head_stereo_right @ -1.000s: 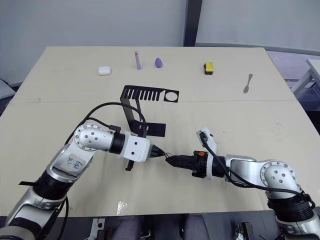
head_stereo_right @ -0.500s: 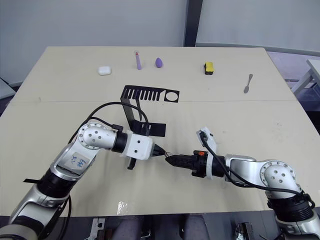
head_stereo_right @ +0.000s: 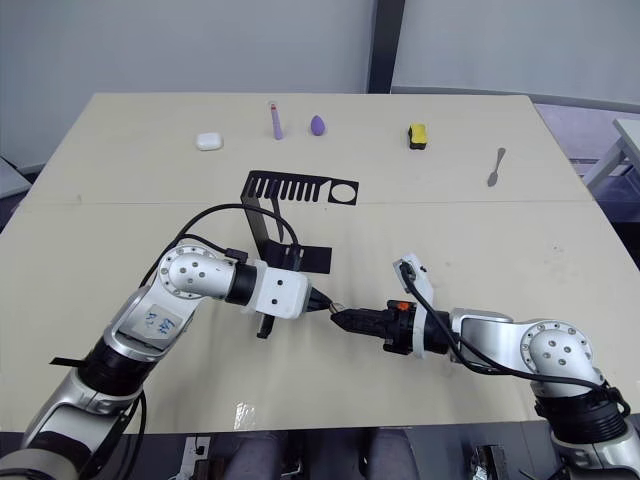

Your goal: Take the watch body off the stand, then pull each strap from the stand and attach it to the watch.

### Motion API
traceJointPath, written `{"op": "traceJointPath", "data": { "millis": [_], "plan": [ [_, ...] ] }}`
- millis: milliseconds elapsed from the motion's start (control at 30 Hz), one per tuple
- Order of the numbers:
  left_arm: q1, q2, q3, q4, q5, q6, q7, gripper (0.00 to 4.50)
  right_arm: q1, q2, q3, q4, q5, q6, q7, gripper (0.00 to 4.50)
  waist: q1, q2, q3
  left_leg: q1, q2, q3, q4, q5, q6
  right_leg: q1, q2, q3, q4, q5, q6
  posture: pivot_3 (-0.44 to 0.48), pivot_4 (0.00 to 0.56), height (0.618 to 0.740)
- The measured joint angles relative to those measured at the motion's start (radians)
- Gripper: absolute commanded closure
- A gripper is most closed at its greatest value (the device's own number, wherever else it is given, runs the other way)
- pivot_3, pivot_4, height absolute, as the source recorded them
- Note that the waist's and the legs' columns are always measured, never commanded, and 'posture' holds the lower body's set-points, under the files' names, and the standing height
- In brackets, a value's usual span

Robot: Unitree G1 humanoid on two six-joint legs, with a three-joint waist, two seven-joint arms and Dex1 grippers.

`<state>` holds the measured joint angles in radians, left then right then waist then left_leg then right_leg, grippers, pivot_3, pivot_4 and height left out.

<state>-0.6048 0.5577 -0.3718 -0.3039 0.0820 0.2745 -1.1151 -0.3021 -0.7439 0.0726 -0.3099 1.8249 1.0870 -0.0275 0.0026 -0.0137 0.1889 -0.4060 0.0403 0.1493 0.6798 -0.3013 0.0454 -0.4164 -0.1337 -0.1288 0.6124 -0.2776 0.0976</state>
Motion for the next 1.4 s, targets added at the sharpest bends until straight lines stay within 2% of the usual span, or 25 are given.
{"op": "traceJointPath", "data": {
  "millis": [100,200,233,333,433,567,700,800,867,933,1100,1267,1400],
  "plan": [
    [0.0,0.002,0.0,0.0,0.0,-0.003,0.0,4.5,0.0,0.0,0.0,0.0,0.0,0.0,0.0,2.97,0.0,0.0,0.0,0.0,0.0,0.0,0.0,0.0,0.0,0.0,0.0,0.0,0.0,0.0,0.0,0.0,0.15,0.74],
    [0.006,-0.001,0.001,-0.004,-0.018,0.002,-0.002,3.53,-0.004,0.004,0.001,-0.002,0.013,0.0,0.001,2.97,0.0,0.0,0.0,0.0,0.0,0.0,0.0,0.0,0.0,0.0,0.0,0.0,0.0,0.0,0.0,0.0,0.15,0.74],
    [0.013,0.001,0.001,-0.005,-0.031,0.003,-0.007,3.15,-0.008,0.013,0.01,-0.013,0.023,0.001,0.003,2.97,0.0,0.0,0.0,0.0,0.0,0.0,0.0,0.0,0.0,0.0,0.0,0.0,0.0,0.0,0.0,0.0,0.15,0.74],
    [0.037,0.034,0.022,-0.018,-0.071,-0.019,-0.022,1.62,-0.009,0.013,0.041,-0.03,0.037,0.009,0.005,2.97,-0.003,0.0,0.0,0.0,0.001,-0.001,0.0,0.0,0.0,0.0,0.0,0.001,0.0,0.0,0.0,0.0,0.15,0.74],
    [0.085,0.124,0.099,-0.047,-0.132,-0.05,-0.054,0.06,-0.01,0.008,0.042,-0.034,0.038,0.009,0.006,2.97,-0.007,0.0,0.0,0.0,0.003,0.0,0.0,-0.001,-0.001,0.0,0.0,0.002,0.0,0.0,0.0,0.0,0.15,0.74],
    [0.198,0.264,0.229,-0.042,-0.196,-0.085,-0.1,0.0,-0.009,-0.01,0.039,-0.046,-0.009,0.013,0.042,2.97,-0.005,0.0,0.0,0.0,0.003,0.0,0.0,-0.001,-0.002,0.0,0.001,0.002,0.0,-0.001,-0.001,0.0,0.15,0.74],
    [0.279,0.295,0.34,-0.04,-0.288,-0.098,-0.116,0.0,-0.01,-0.045,0.04,-0.121,-0.202,0.015,0.171,2.97,0.002,0.0,0.0,0.0,0.003,-0.001,0.001,-0.002,0.0,0.001,-0.001,0.003,-0.001,-0.001,-0.001,0.0,0.15,0.74],
    [0.336,0.283,0.428,-0.04,-0.403,-0.087,-0.121,0.0,-0.01,-0.113,0.097,-0.236,-0.525,-0.106,0.351,2.97,0.0,0.0,0.0,0.0,0.003,-0.001,0.002,-0.004,-0.002,0.001,-0.001,0.004,-0.002,0.0,-0.001,0.0,0.15,0.74],
    [0.375,0.284,0.474,-0.036,-0.452,-0.098,-0.134,0.0,-0.005,-0.172,0.186,-0.276,-0.836,-0.29,0.481,2.97,-0.003,0.001,0.0,0.0,0.003,0.0,0.002,-0.005,-0.003,0.0,0.001,0.001,-0.002,-0.001,-0.001,0.0,0.15,0.74],
    [0.386,0.279,0.494,-0.035,-0.492,-0.103,-0.138,0.0,0.008,-0.177,0.216,-0.27,-1.053,-0.46,0.572,2.97,-0.003,0.001,0.0,0.0,0.003,0.0,0.002,-0.005,-0.004,0.0,0.002,-0.002,-0.001,-0.001,-0.001,0.0,0.15,0.74],
    [0.419,0.281,0.517,-0.031,-0.522,-0.138,-0.156,0.0,0.044,-0.189,0.251,-0.228,-1.398,-0.824,0.752,2.97,-0.004,0.001,0.0,0.001,0.003,0.002,0.002,-0.004,-0.004,0.0,0.003,-0.003,-0.001,-0.001,-0.001,0.0,0.15,0.74],
    [0.453,0.288,0.521,-0.024,-0.537,-0.154,-0.178,0.0,0.062,-0.194,0.251,-0.17,-1.549,-1.027,0.888,2.97,-0.005,0.001,0.0,0.001,0.004,0.002,0.002,-0.004,-0.004,0.0,0.003,-0.003,-0.001,-0.001,-0.001,0.0,0.15,0.74],
    [0.48,0.295,0.534,-0.024,-0.558,-0.149,-0.18,0.0,0.056,-0.172,0.248,-0.125,-1.597,-1.093,0.947,2.97,-0.005,0.001,0.0,0.002,0.004,0.002,0.002,-0.004,-0.004,0.0,0.003,-0.003,0.0,-0.001,-0.001,0.0,0.15,0.74]
  ]
}}
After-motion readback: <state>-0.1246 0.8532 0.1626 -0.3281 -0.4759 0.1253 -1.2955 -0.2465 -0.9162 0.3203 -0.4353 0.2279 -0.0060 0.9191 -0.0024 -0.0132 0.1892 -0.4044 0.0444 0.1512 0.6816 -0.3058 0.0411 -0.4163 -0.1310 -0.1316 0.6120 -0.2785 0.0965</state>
